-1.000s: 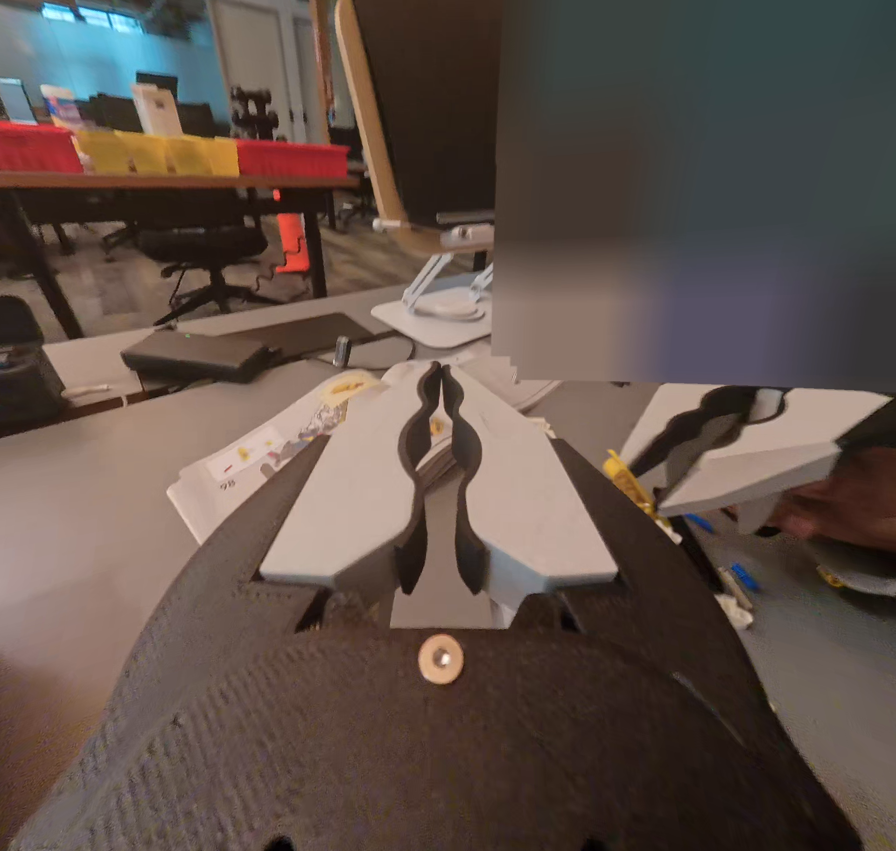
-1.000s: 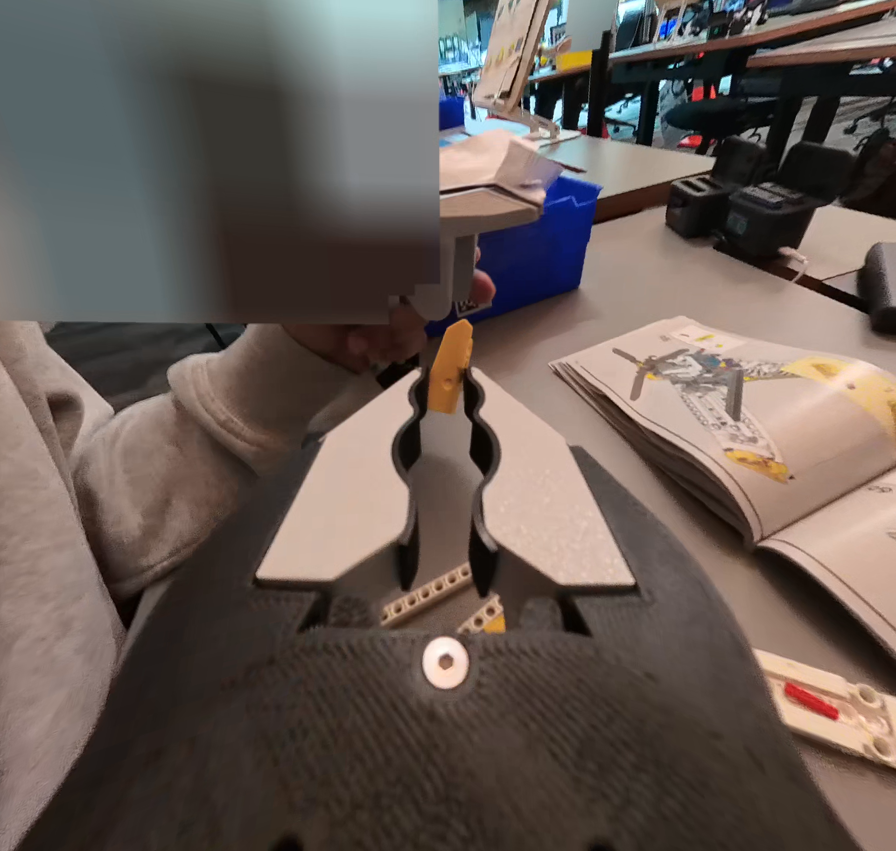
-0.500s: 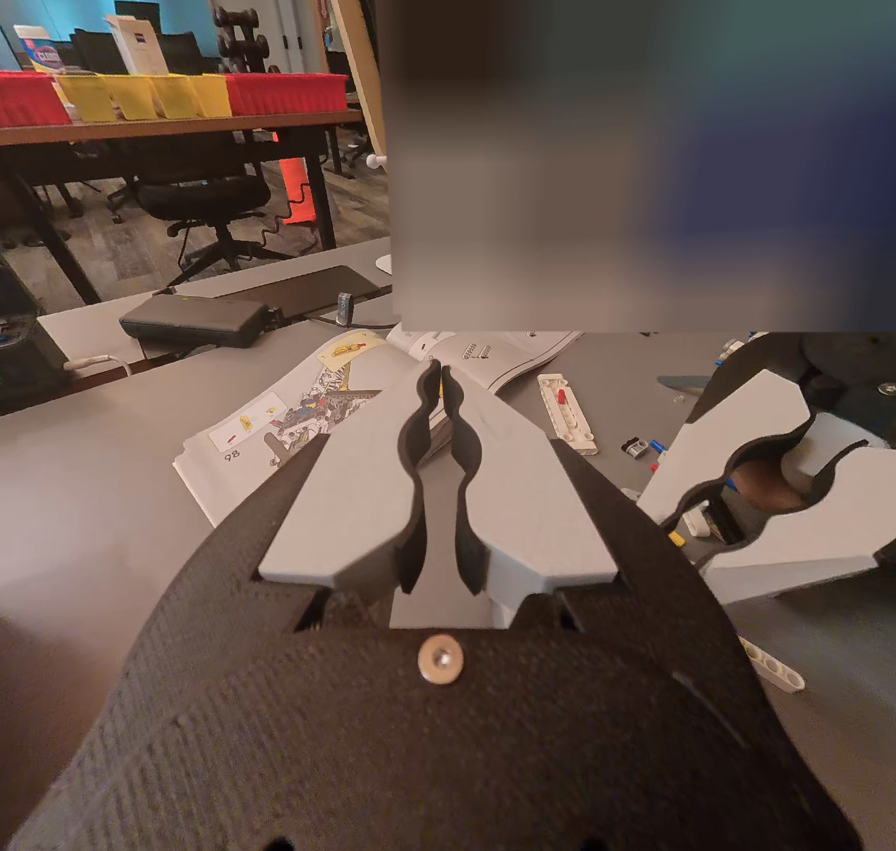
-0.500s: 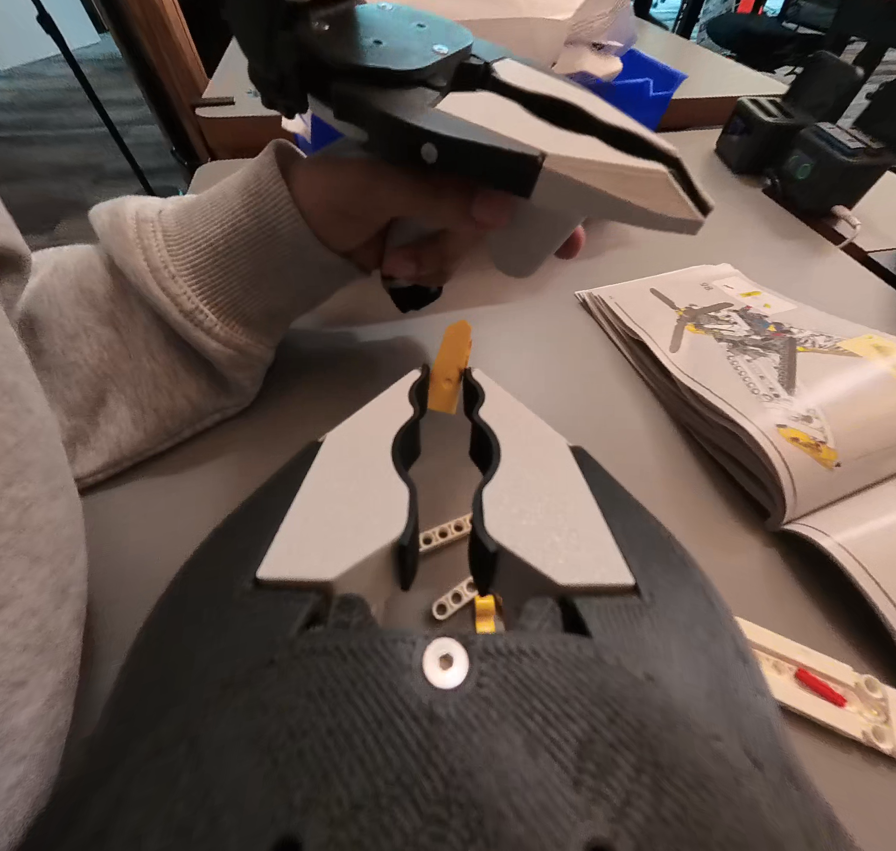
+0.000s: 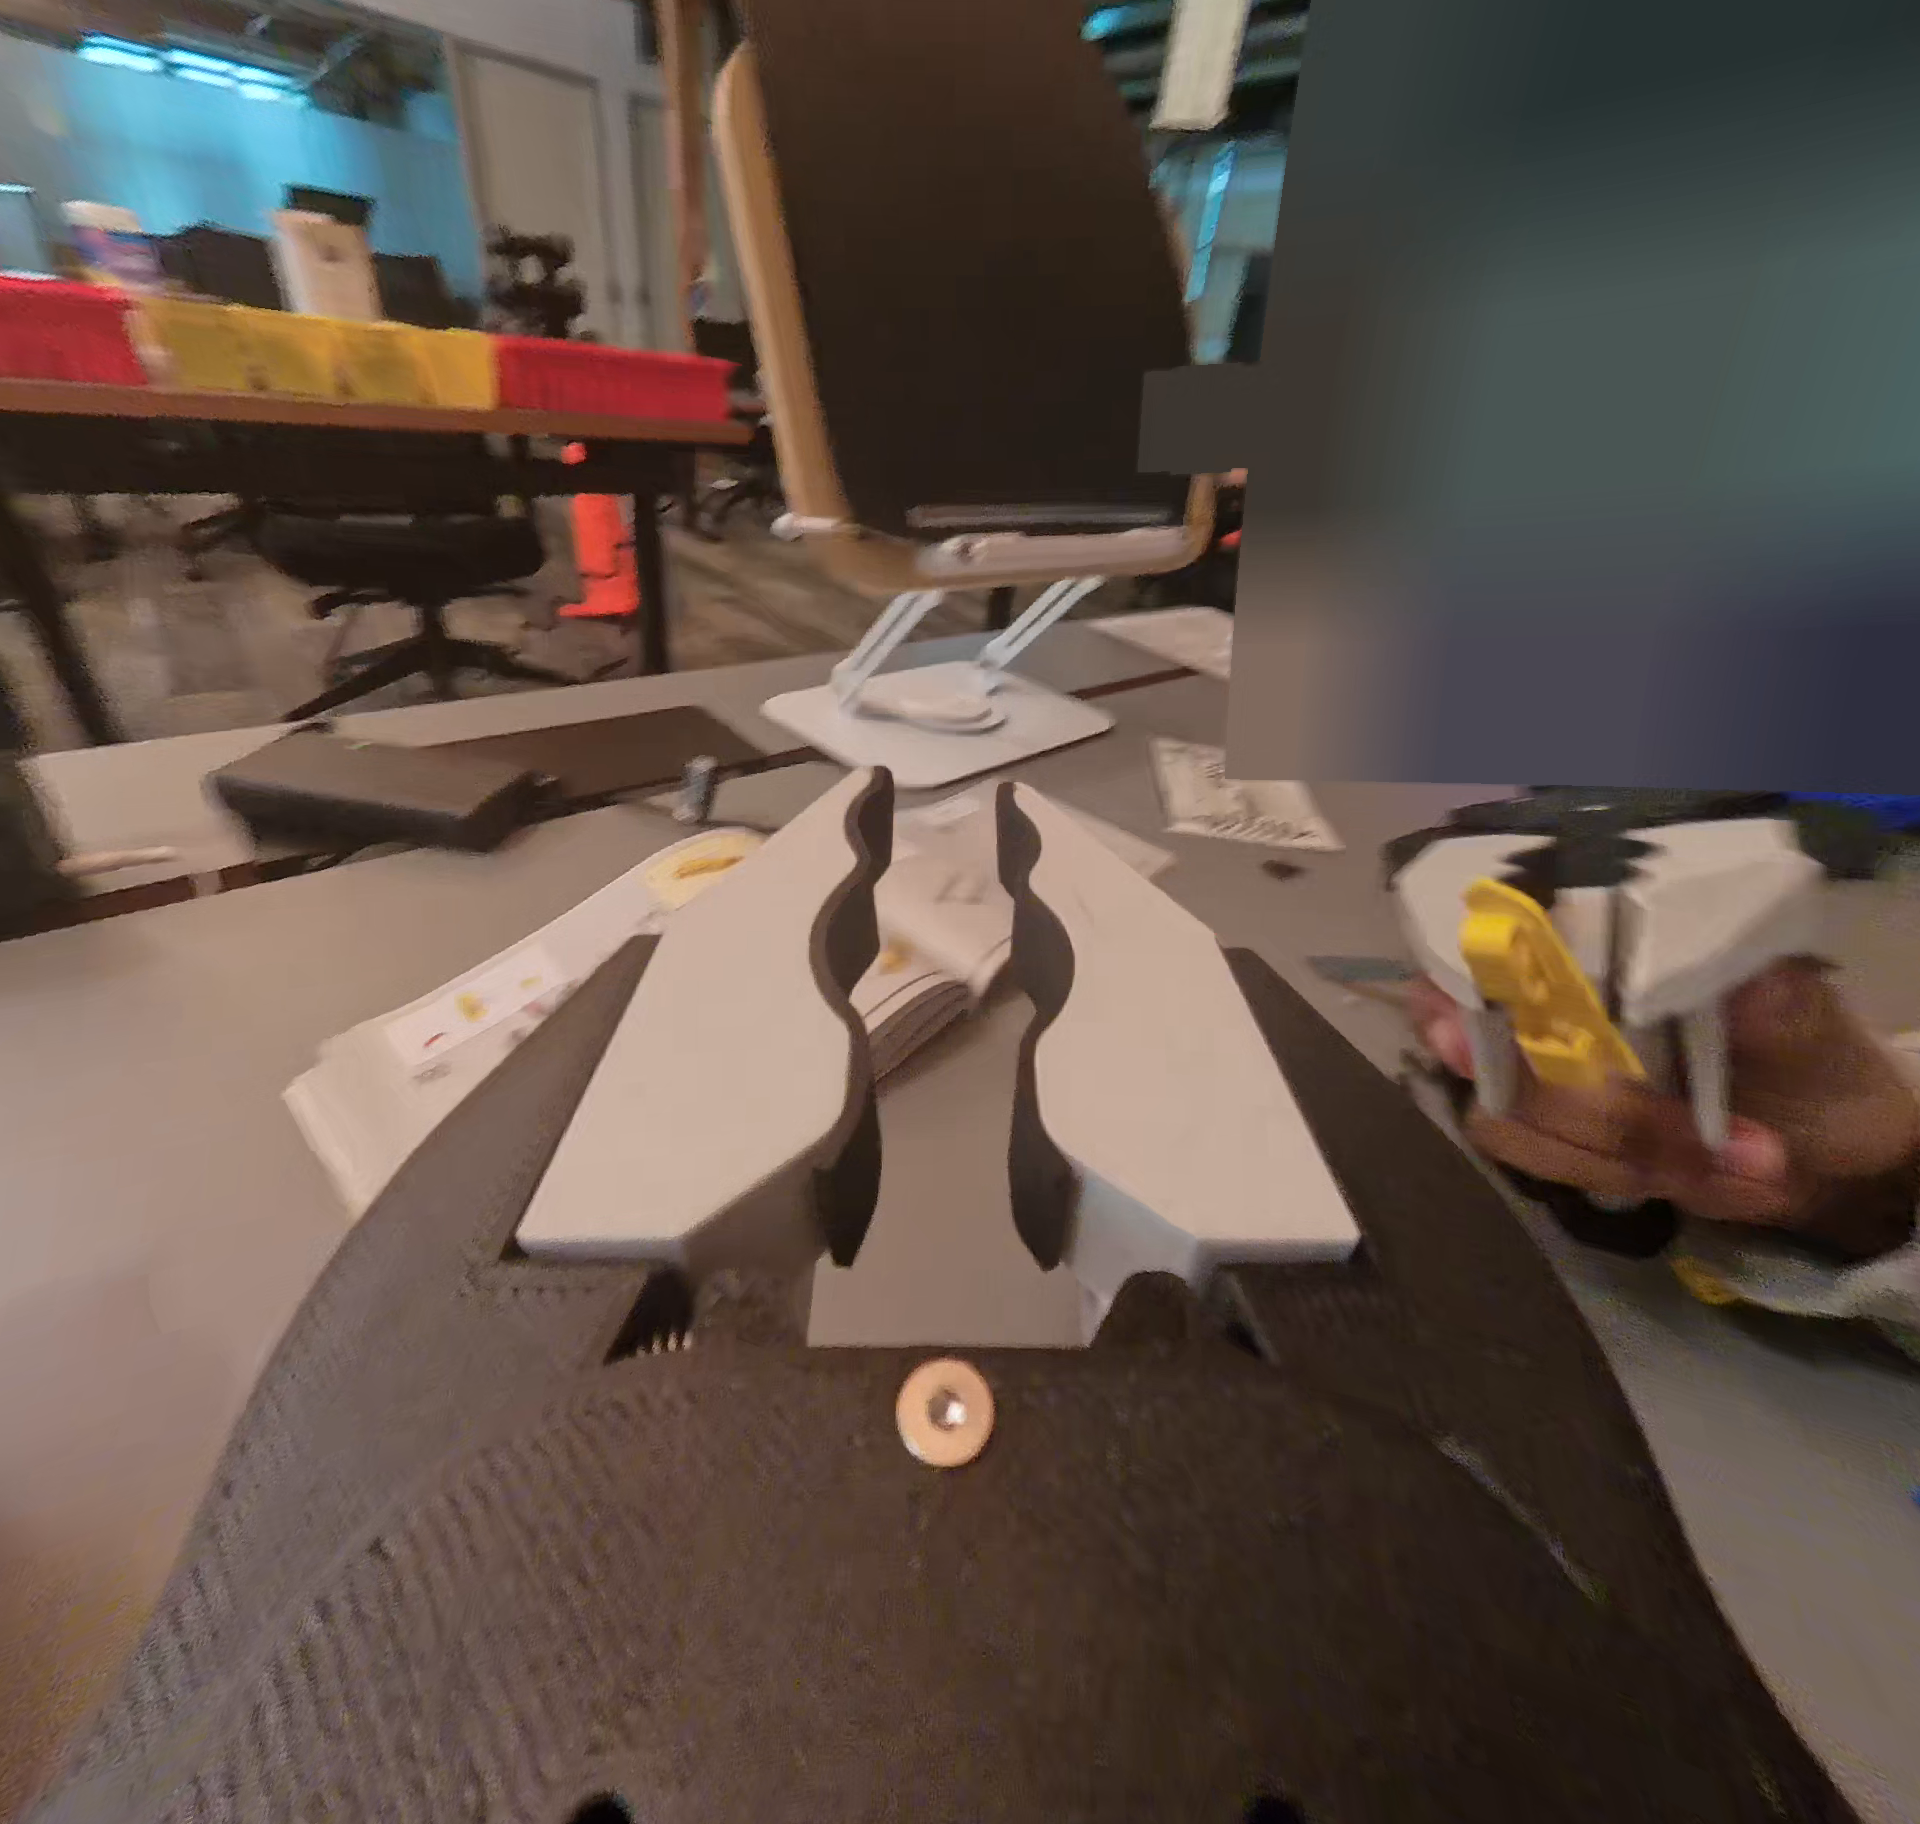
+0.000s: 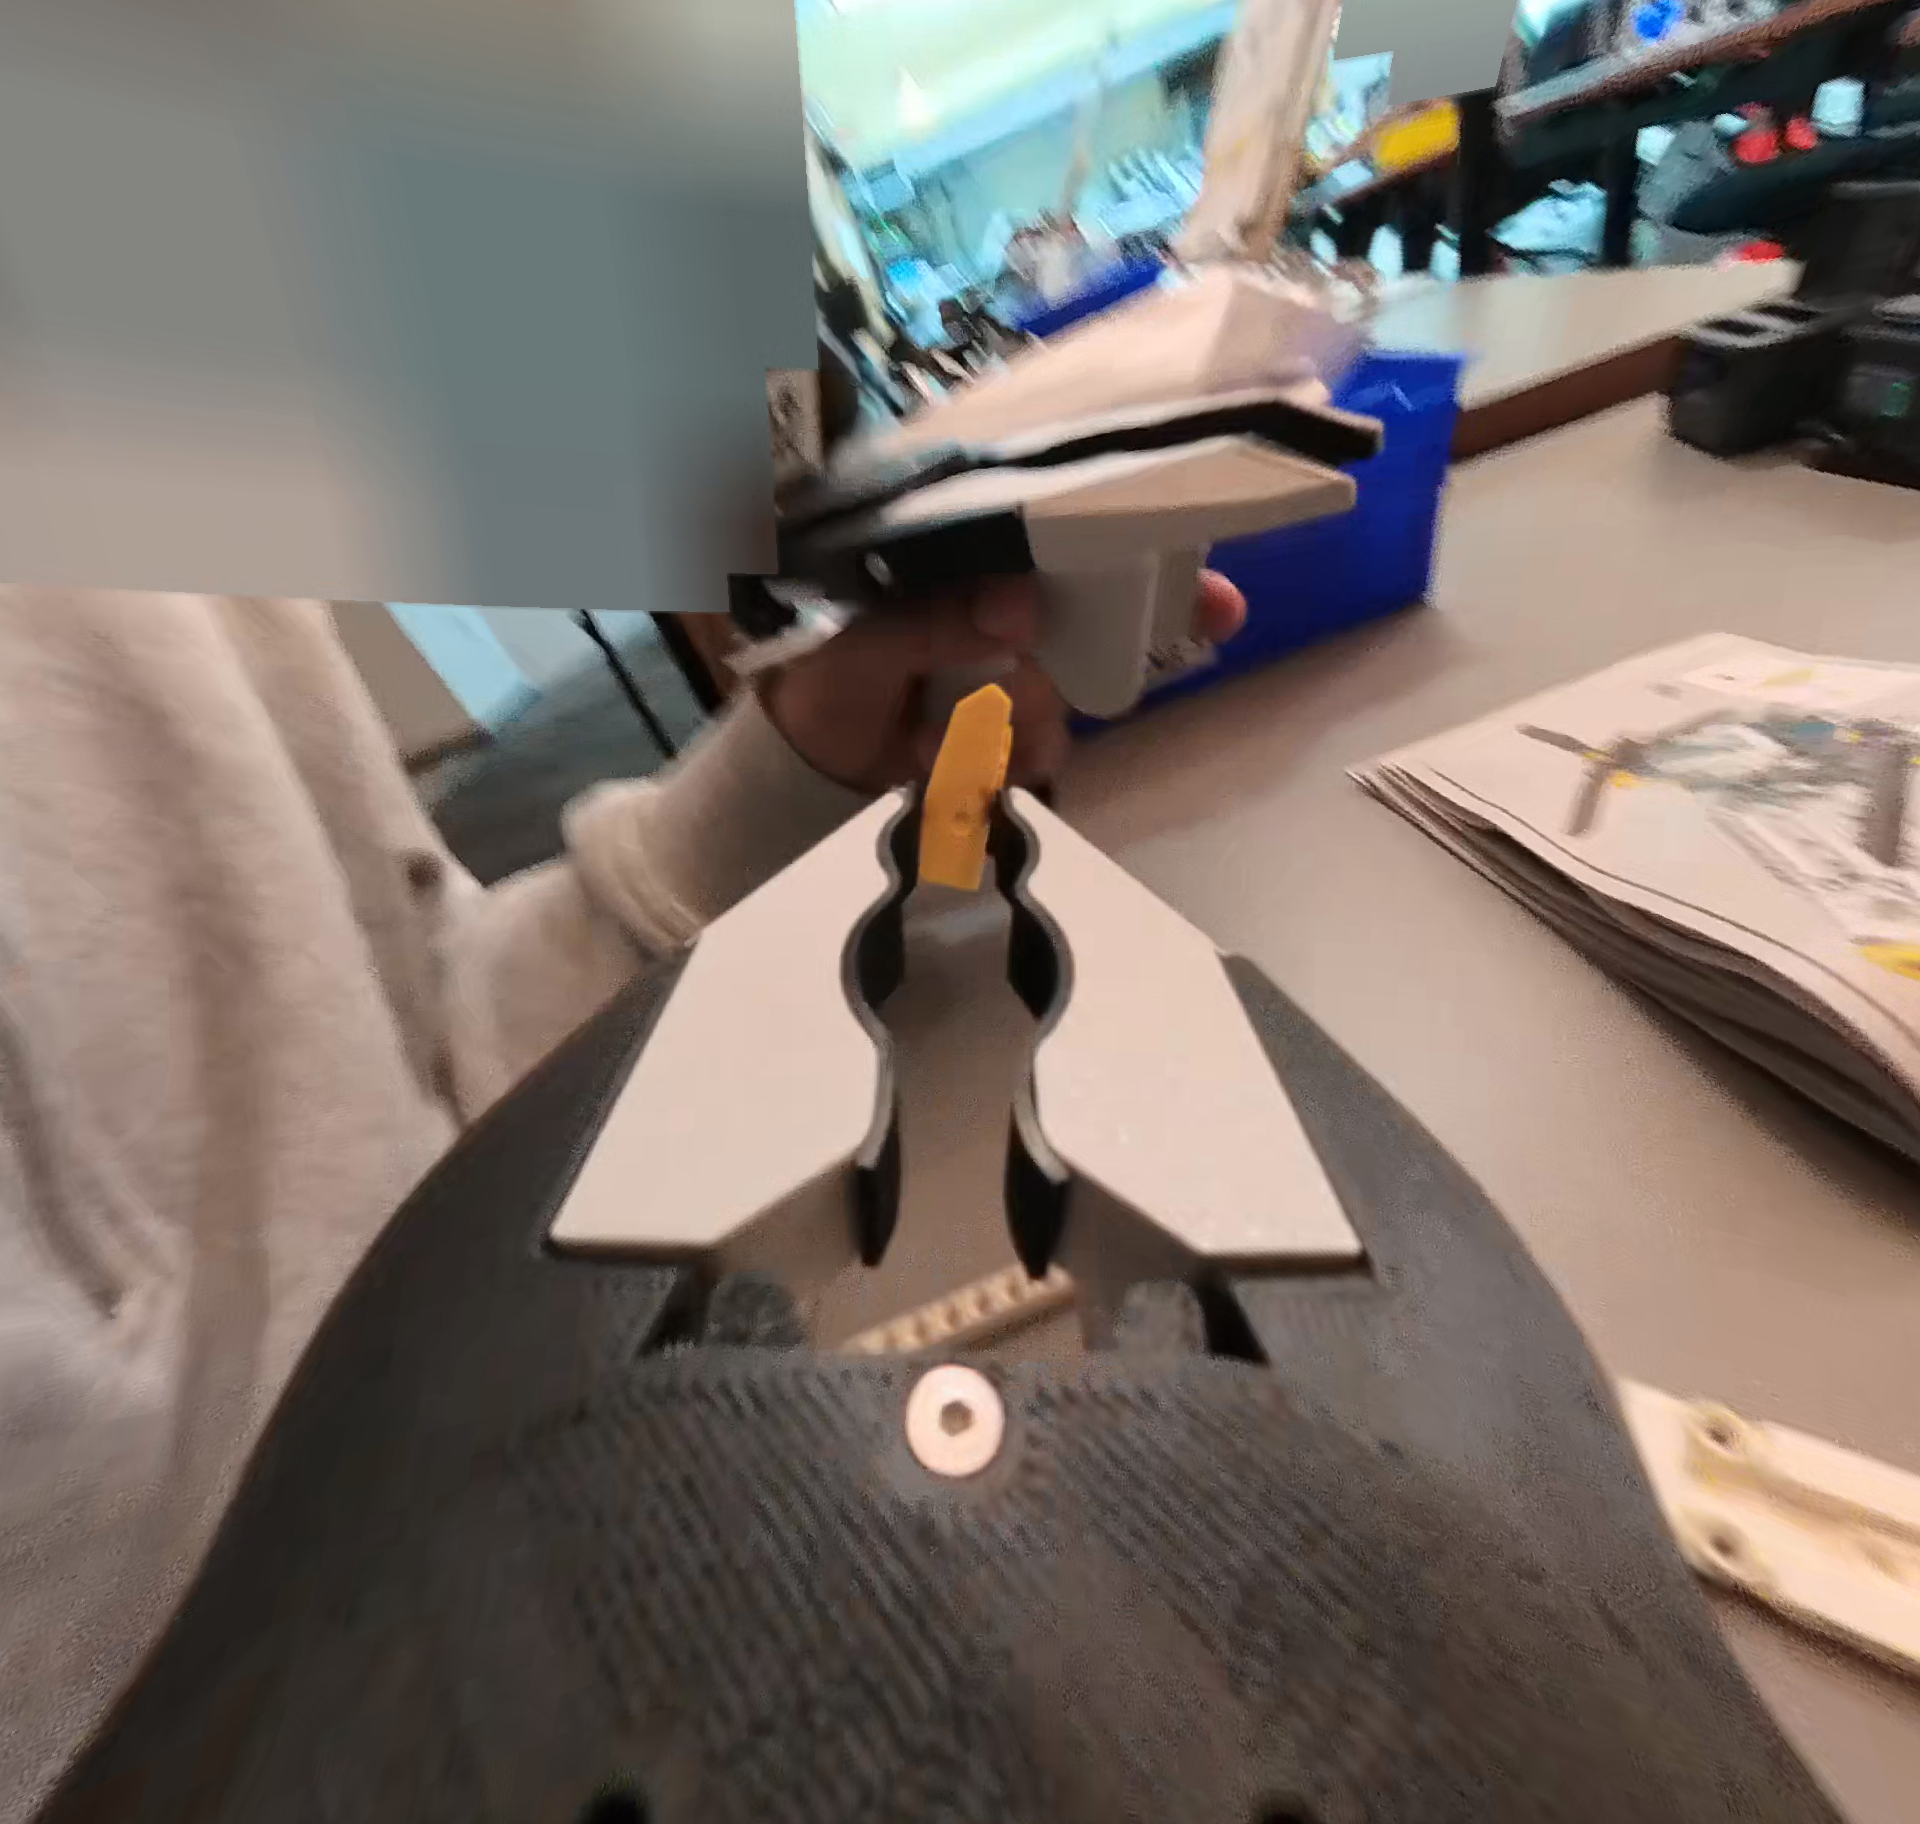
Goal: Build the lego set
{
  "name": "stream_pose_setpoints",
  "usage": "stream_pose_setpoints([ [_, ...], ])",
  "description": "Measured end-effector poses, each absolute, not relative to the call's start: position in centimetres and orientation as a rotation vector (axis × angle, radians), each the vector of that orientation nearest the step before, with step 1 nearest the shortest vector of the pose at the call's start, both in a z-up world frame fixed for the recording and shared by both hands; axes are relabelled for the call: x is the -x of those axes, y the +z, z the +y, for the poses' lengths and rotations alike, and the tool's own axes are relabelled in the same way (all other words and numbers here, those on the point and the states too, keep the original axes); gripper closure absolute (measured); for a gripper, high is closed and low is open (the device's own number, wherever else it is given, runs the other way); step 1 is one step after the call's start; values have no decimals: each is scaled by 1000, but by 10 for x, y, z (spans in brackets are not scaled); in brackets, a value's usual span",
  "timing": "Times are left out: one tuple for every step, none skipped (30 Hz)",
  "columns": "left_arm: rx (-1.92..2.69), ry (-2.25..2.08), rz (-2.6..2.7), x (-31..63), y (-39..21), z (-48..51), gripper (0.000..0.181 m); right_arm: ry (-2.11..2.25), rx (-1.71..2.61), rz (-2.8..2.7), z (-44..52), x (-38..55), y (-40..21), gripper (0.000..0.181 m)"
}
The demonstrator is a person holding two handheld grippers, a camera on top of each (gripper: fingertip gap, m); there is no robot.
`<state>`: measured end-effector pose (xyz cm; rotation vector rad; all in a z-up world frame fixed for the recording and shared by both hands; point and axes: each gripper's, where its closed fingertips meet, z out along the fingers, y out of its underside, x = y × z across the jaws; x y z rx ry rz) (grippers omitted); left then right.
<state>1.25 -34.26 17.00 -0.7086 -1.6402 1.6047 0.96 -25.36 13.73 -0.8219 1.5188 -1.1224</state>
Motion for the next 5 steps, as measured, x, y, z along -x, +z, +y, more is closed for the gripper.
stream_pose_setpoints([
  [720, 1570, -1569, -8, 176, -334, 164, -1085, 770, 1437, -250, -7, 148, 170],
  [736, 1521, -1490, -3, 182, -324, 164, -1039, 722, 1360, -246, -4, 159, 170],
  [754, 1463, -1409, 2, 188, -312, 164, -997, 683, 1299, -243, -1, 167, 170],
  [767, 1409, -1333, 5, 195, -301, 164, -961, 648, 1237, -240, 3, 176, 170],
  [767, 1372, -1269, 7, 201, -292, 164, -923, 610, 1168, -237, 7, 185, 170],
])
